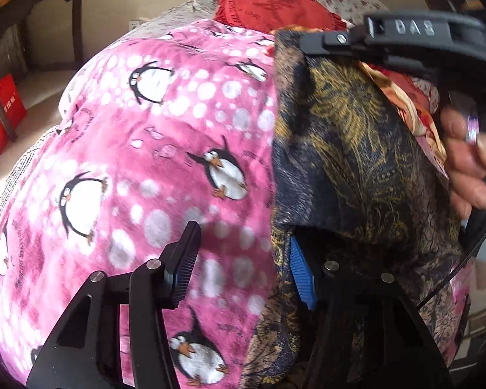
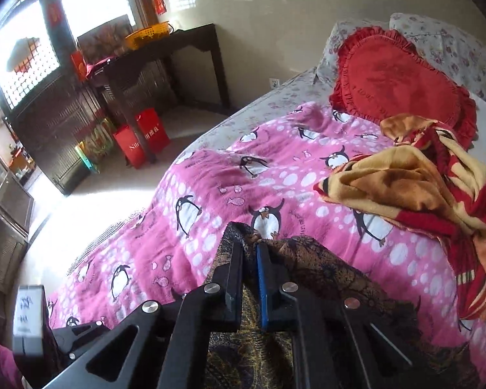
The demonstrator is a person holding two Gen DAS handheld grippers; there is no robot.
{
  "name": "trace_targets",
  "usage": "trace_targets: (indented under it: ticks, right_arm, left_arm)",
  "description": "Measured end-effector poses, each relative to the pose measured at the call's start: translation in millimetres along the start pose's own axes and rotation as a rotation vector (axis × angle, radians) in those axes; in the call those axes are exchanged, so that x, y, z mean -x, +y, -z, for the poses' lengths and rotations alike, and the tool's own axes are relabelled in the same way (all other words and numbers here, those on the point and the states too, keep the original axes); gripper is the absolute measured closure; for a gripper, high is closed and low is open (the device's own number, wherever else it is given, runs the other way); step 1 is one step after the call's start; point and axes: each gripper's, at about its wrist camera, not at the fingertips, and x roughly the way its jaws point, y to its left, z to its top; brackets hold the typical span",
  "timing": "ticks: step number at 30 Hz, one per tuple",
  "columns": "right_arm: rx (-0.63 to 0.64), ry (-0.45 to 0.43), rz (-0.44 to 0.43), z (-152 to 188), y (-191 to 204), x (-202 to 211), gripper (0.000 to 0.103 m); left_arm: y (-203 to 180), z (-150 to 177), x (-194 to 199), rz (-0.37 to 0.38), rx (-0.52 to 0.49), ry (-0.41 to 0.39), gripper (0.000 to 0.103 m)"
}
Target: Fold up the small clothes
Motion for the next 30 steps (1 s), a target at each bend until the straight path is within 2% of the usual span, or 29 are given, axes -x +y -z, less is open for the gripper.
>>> trace_targets:
  ticks: [3, 7, 9, 10, 12, 13, 14, 16, 18, 20, 21, 23, 24, 26, 28, 30]
  right_arm:
    - [-0.023, 0.006, -0.012, 0.1, 0.7, -27.7, 0.096]
    - [-0.044, 0.025, 0.061, 11.4, -6.4, -66.9, 0.096]
    - [-0.091, 0.026, 0.032, 17.7, -12.5, -60.8, 0.096]
    - [-0.111, 0.018, 0.01, 21.4, -14.9, -49.0, 0.091]
    - [-0.128, -0.023, 0.003, 34.2, -19.1, -11.1, 0.07]
    - [-0.132, -0.058, 0.014, 44.6, -22.9, 11.5, 0.05]
    - [-0.14, -0.093, 0.046, 57.2, -28.2, 35.5, 0.04]
    - [-0.16, -0.146, 0.104, 85.9, -43.0, 78.2, 0.04]
    - [-0.221, -0.146, 0.209, 118.4, -66.2, 112.6, 0.04]
    - [-0.296, -0.135, 0.318, 151.0, -92.1, 136.2, 0.04]
    - [-0.338, -0.115, 0.358, 166.6, -105.6, 143.6, 0.041]
    - [-0.427, -0.067, 0.42, 194.5, -133.2, 152.7, 0.051]
    - [-0.464, -0.054, 0.448, 205.8, -144.0, 155.1, 0.053]
    - [-0.519, -0.041, 0.477, 222.0, -162.6, 154.9, 0.053]
    - [-0.567, -0.001, 0.454, 231.0, -178.7, 145.0, 0.055]
    - [-0.584, -0.001, 0.439, 233.5, -186.1, 134.9, 0.055]
  left_arm:
    - [12.3, -0.1, -0.8, 0.015, 0.018, 0.009, 0.051]
    - [3.9, 3.3, 3.6, -0.037, -0.025, 0.006, 0.05]
    - [3.8, 1.5, 5.1, -0.025, -0.007, 0.02, 0.05]
    - [4.8, 1.0, 7.4, -0.014, 0.003, 0.027, 0.051]
    - [6.7, 2.6, 18.1, -0.017, 0.006, 0.019, 0.051]
    - [7.0, 4.0, 25.8, -0.032, -0.001, 0.0, 0.051]
    - [6.9, 3.5, 32.3, -0.049, -0.014, -0.019, 0.05]
    - [4.5, 2.4, 45.4, -0.092, -0.053, -0.066, 0.05]
    - [-0.9, -4.5, 49.3, -0.117, -0.076, -0.099, 0.05]
    - [-10.2, -10.0, 50.3, -0.111, -0.099, -0.118, 0.042]
    - [-14.3, -11.4, 48.8, -0.11, -0.106, -0.119, 0.034]
    - [-26.5, -15.2, 41.9, -0.091, -0.119, -0.118, 0.032]
    - [-32.8, -16.3, 36.5, -0.085, -0.126, -0.112, 0.032]
    - [-45.3, -16.3, 18.3, -0.09, -0.138, -0.073, 0.032]
    - [-51.5, -16.9, -9.4, -0.116, -0.15, -0.018, 0.032]
    - [-51.5, -14.2, -36.9, -0.163, -0.162, 0.044, 0.032]
